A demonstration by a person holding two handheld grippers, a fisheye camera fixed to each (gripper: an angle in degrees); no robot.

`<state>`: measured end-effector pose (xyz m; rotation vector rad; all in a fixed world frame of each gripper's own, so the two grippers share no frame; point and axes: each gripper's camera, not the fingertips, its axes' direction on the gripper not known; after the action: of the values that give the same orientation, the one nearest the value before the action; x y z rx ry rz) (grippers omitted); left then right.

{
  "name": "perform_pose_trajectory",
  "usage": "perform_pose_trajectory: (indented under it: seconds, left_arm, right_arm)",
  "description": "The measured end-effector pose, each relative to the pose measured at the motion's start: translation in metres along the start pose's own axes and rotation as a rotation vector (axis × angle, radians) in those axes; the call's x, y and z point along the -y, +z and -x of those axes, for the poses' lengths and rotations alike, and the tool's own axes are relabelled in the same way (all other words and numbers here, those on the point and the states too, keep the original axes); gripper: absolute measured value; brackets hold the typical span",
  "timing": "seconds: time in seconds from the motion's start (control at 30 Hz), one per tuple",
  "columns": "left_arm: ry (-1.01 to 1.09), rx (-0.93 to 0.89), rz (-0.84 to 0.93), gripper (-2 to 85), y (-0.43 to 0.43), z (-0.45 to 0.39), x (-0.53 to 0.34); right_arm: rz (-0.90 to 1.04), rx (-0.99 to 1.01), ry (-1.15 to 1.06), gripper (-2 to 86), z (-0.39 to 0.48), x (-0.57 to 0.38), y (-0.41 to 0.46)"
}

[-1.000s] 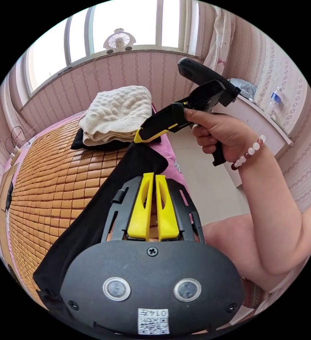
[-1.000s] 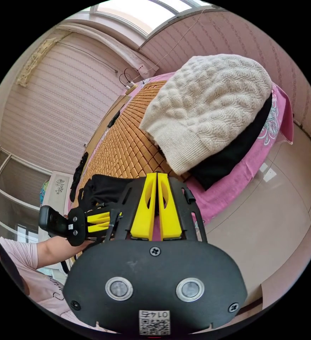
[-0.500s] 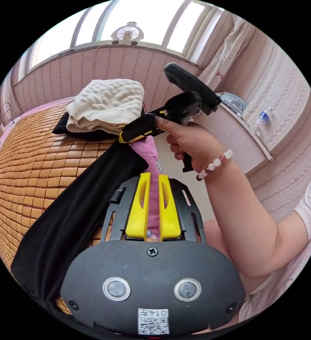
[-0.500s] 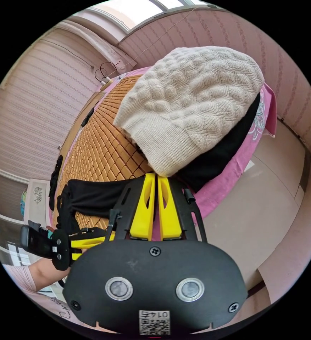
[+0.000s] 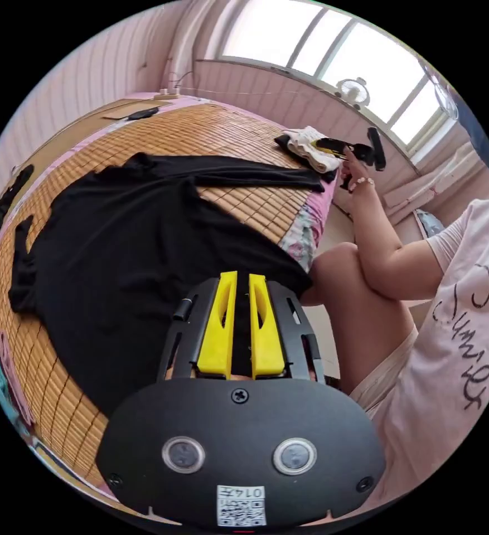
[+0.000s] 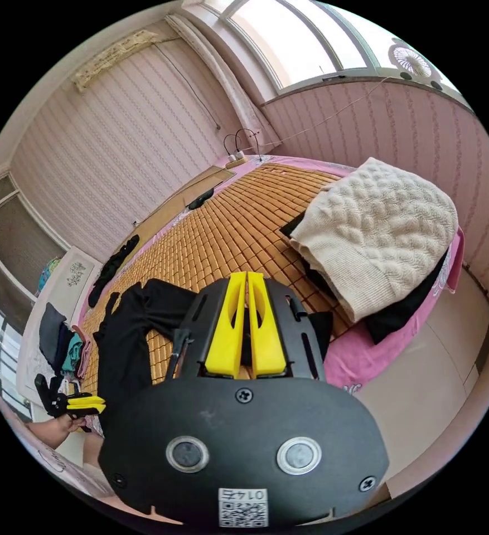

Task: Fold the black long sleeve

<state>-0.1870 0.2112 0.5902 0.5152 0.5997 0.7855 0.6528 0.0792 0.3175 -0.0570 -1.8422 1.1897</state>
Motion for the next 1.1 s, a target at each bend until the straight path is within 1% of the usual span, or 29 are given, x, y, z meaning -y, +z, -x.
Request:
perform_pose_trajectory:
  seconds: [0.03,0.07,0.1,0.13,0.17,0.2,0.23,0.27,0.3,0.33,0.4,0.5,0.53,0.57,0.6,0.63,0.7,0.8,0.97,1.03,1.1]
  left_arm:
    - [-0.083,0.057,-0.004,4.9,-0.024,0.022,-0.027]
    - [-0.125,0.085,-0.008,5.0,-0.036,0.032,-0.040]
    - [-0.205,0.125,-0.020,5.1,-0.058,0.048,-0.065]
    - [-0.265,0.141,-0.031,5.5,-0.075,0.061,-0.086]
    - [-0.292,0.148,-0.035,5.8,-0.083,0.065,-0.095]
    - [-0.337,0.167,-0.051,6.3,-0.095,0.073,-0.110]
    - [-0.371,0.177,-0.064,6.7,-0.104,0.078,-0.121]
    - [-0.386,0.178,-0.071,7.0,-0.107,0.080,-0.125]
    - [-0.416,0.172,-0.080,7.7,-0.111,0.086,-0.129]
    - [-0.442,0.159,-0.078,8.5,-0.112,0.091,-0.130]
    - [-0.460,0.156,-0.063,9.5,-0.113,0.098,-0.126]
    - [-0.475,0.161,-0.079,10.0,-0.120,0.106,-0.118]
    - [-0.480,0.135,-0.062,9.8,-0.119,0.109,-0.113]
    - [-0.479,0.123,-0.042,9.1,-0.117,0.109,-0.110]
    - [-0.467,0.118,0.004,7.9,-0.112,0.109,-0.104]
    - [-0.441,0.166,-0.011,4.5,-0.119,0.104,-0.098]
    - [-0.398,0.194,0.016,1.1,-0.127,0.100,-0.088]
    - [-0.397,0.178,0.011,-0.5,-0.151,0.098,-0.077]
    - [-0.421,0.116,0.020,-0.3,-0.169,0.102,-0.071]
    - [-0.440,0.094,0.011,2.1,-0.189,0.104,-0.066]
    - [-0.448,0.115,0.002,5.2,-0.213,0.107,-0.065]
  right_arm:
    - [0.002,0.060,-0.019,1.8,0.006,-0.003,0.007]
    - [0.021,0.180,-0.064,2.6,0.019,-0.009,0.024]
    - [0.075,0.264,-0.108,3.7,0.035,-0.015,0.043]
    - [0.113,0.288,-0.125,4.2,0.043,-0.018,0.054]
    - [0.210,0.301,-0.161,5.8,0.061,-0.027,0.074]
    - [0.308,0.287,-0.200,6.9,0.081,-0.043,0.093]
    - [0.352,0.279,-0.223,7.3,0.090,-0.055,0.101]
    - [0.444,0.252,-0.268,7.9,0.108,-0.082,0.116]
    - [0.551,0.194,-0.312,8.4,0.121,-0.112,0.130]
    - [0.598,0.154,-0.331,9.1,0.126,-0.127,0.137]
    - [0.759,0.014,-0.372,11.0,0.133,-0.184,0.162]
    - [0.916,-0.049,-0.377,10.3,0.126,-0.233,0.203]
    - [0.934,-0.071,-0.382,9.6,0.124,-0.241,0.213]
    - [0.969,-0.130,-0.399,7.0,0.118,-0.256,0.233]
    - [0.943,-0.199,-0.423,3.0,0.113,-0.263,0.245]
    - [0.939,-0.196,-0.445,2.5,0.111,-0.265,0.248]
    - [0.962,-0.164,-0.398,1.2,0.092,-0.269,0.262]
    - [0.998,-0.170,-0.398,0.6,0.069,-0.277,0.272]
    - [1.011,-0.255,-0.456,1.0,0.036,-0.300,0.310]
    - [1.026,-0.339,-0.471,2.6,0.024,-0.306,0.325]
    - [1.043,-0.405,-0.489,8.3,0.010,-0.305,0.339]
